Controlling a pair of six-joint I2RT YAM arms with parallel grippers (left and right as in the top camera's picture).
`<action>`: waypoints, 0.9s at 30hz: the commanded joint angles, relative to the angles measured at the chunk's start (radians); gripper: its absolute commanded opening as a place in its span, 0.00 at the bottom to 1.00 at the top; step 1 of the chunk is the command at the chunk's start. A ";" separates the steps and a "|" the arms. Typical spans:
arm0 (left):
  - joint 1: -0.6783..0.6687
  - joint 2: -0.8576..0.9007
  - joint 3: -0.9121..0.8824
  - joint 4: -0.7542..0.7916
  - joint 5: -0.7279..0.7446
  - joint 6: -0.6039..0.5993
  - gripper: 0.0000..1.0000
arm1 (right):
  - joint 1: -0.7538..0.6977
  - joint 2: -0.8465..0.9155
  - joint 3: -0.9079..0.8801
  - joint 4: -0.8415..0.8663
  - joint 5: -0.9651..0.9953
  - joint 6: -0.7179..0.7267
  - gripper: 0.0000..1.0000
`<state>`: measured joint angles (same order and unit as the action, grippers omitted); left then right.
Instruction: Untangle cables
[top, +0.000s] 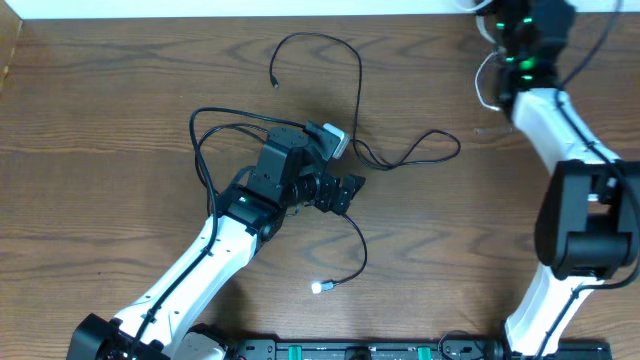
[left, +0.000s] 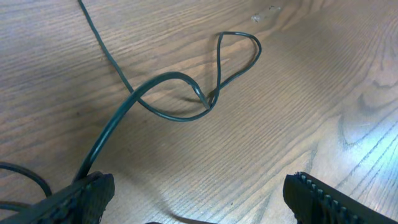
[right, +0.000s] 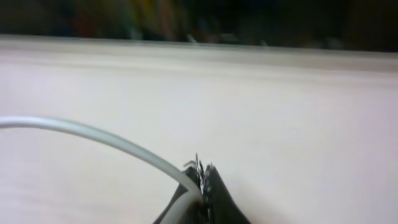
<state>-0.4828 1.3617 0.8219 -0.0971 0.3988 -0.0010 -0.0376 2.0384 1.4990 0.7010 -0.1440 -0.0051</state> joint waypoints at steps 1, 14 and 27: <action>-0.001 0.004 -0.001 0.001 0.013 -0.005 0.92 | -0.100 -0.003 0.020 -0.056 0.037 -0.034 0.01; -0.001 0.004 -0.001 0.001 0.013 -0.005 0.92 | -0.424 -0.003 0.020 -0.322 0.033 -0.054 0.01; -0.001 0.004 -0.001 0.001 0.013 -0.005 0.92 | -0.616 -0.006 0.020 -0.170 0.097 -0.143 0.01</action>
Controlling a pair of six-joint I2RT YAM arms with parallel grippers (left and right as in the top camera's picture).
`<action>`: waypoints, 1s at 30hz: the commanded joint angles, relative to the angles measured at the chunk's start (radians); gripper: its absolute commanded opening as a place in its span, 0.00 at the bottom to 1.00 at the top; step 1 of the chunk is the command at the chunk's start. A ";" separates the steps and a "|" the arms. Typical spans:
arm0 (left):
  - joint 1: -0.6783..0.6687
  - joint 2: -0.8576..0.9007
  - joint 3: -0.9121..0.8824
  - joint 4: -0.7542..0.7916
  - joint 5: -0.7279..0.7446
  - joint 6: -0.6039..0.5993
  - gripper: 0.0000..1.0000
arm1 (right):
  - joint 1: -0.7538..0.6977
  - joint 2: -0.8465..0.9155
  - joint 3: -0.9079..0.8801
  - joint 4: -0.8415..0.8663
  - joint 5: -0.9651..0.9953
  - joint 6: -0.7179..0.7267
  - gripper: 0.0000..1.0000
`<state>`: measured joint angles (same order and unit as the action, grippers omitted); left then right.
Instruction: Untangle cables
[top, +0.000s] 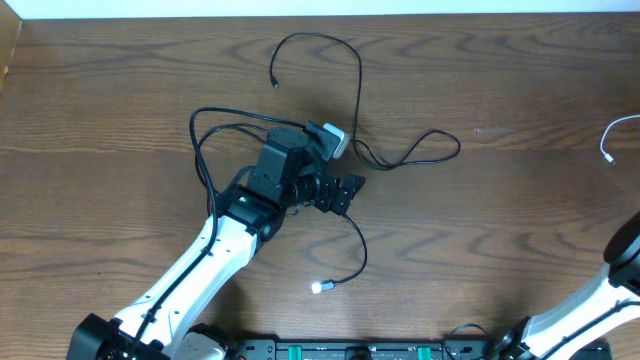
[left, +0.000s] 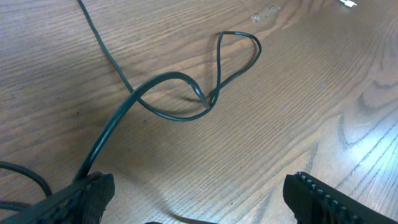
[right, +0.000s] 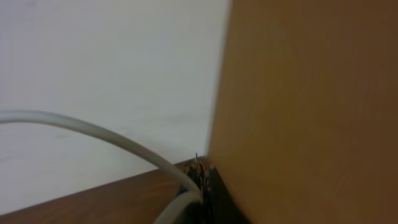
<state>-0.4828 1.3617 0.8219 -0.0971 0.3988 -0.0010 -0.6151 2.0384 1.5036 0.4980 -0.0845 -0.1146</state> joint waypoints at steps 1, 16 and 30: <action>-0.001 0.004 -0.001 0.001 0.013 -0.005 0.92 | -0.054 -0.006 0.015 0.051 0.038 -0.034 0.01; -0.001 0.004 -0.001 0.001 0.013 -0.005 0.92 | -0.195 0.000 0.015 -0.132 0.037 -0.033 0.01; -0.001 0.004 -0.001 0.001 0.013 -0.005 0.92 | -0.209 0.004 0.015 -0.501 0.000 -0.032 0.99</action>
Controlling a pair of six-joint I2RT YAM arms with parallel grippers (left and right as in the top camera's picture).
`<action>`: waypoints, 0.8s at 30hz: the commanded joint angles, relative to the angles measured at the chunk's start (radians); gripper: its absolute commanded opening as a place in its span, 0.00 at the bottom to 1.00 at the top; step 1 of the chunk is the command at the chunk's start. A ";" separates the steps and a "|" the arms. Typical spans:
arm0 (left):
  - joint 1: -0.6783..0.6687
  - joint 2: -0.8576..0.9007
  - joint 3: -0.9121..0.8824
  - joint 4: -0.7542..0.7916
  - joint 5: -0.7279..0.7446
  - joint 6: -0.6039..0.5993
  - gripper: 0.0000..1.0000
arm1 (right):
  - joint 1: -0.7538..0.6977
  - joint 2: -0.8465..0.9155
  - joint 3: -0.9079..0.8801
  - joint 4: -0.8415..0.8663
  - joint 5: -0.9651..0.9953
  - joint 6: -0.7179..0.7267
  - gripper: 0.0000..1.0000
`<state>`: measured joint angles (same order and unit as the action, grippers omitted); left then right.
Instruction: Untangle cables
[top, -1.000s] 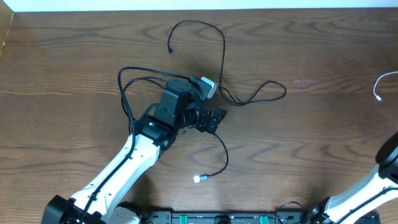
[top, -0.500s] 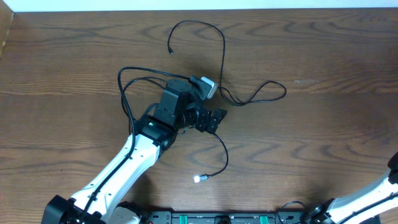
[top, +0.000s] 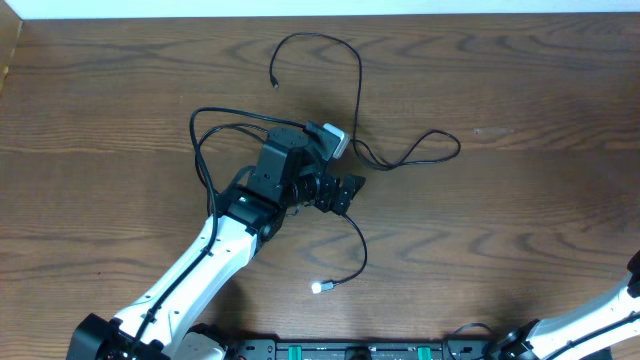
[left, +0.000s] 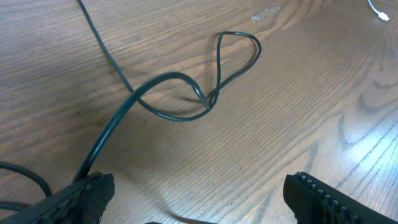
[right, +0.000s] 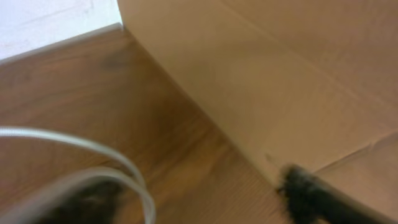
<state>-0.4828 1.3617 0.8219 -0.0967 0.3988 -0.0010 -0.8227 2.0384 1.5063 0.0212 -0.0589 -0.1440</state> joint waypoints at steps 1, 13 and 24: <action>-0.001 0.004 -0.001 0.001 0.013 -0.005 0.92 | -0.001 0.004 0.012 -0.050 -0.035 -0.002 0.99; -0.001 0.004 -0.001 0.001 0.013 -0.005 0.92 | 0.000 0.003 0.012 -0.348 -0.210 -0.002 0.99; -0.001 0.004 -0.001 0.001 0.013 -0.005 0.92 | 0.000 -0.004 0.012 -0.390 -0.619 0.146 0.99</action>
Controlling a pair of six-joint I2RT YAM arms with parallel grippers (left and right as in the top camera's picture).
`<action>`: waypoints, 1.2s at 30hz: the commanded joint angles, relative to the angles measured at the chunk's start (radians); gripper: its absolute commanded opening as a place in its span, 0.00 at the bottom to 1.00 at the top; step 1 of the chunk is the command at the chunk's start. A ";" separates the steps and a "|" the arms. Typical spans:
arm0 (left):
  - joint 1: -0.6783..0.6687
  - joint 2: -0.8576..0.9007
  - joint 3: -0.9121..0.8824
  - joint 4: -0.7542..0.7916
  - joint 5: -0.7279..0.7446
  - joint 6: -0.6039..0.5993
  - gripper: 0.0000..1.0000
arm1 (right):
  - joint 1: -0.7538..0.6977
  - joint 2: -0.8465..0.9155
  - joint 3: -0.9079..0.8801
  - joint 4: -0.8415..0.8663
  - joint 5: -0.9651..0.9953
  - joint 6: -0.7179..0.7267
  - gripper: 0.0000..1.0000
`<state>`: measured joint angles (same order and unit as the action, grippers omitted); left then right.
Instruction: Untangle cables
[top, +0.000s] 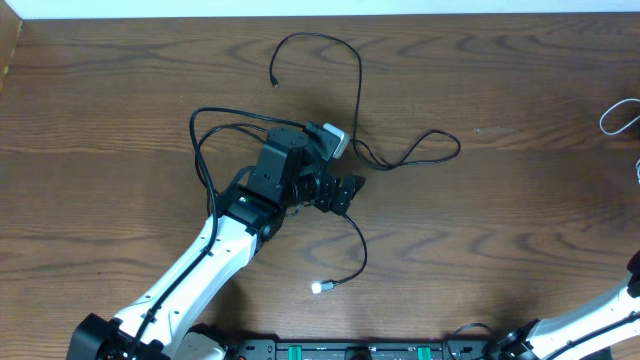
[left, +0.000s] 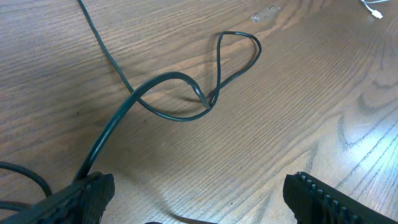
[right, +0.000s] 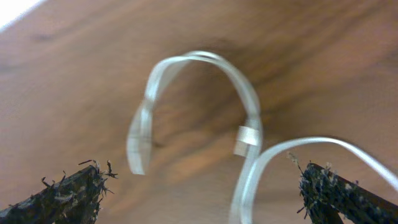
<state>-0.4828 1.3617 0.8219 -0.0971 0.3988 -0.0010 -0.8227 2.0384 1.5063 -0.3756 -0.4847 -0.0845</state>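
Note:
A black cable sprawls in loops over the middle of the brown table, its small white plug lying toward the front. One twisted loop shows in the left wrist view. My left gripper rests amid these loops, open, with a black strand running past its left finger. A white cable lies curled at the table's far right edge. My right gripper hovers open above that white cable, which is blurred; in the overhead view this gripper is out of frame.
A white block-shaped plug sits just behind the left wrist. The table's right edge is next to the white cable. A thin black strand with a small end plug reaches toward the back.
The right gripper's fingers now stand wide apart over the white cable, which lies curled on the wood at the right edge. The left arm and black cable have not moved.
My right gripper was shut on the white cable at the back right of the table. It then held the cable out beyond the right edge. Later the view blurred with the fingers parting. Now the cable rests on the table, released. The left arm stayed still.

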 joint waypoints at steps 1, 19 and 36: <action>-0.001 0.004 -0.001 0.001 0.013 -0.005 0.92 | 0.000 -0.004 0.012 0.008 -0.218 0.110 0.99; -0.001 0.004 -0.001 0.001 0.013 -0.005 0.92 | 0.190 -0.004 0.012 -0.422 -0.126 0.138 0.99; -0.001 0.004 -0.001 0.001 0.013 -0.005 0.92 | 0.367 -0.003 -0.100 -0.439 0.524 0.361 0.99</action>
<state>-0.4828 1.3617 0.8219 -0.0971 0.3988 -0.0032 -0.4664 2.0384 1.4452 -0.8463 -0.0299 0.2272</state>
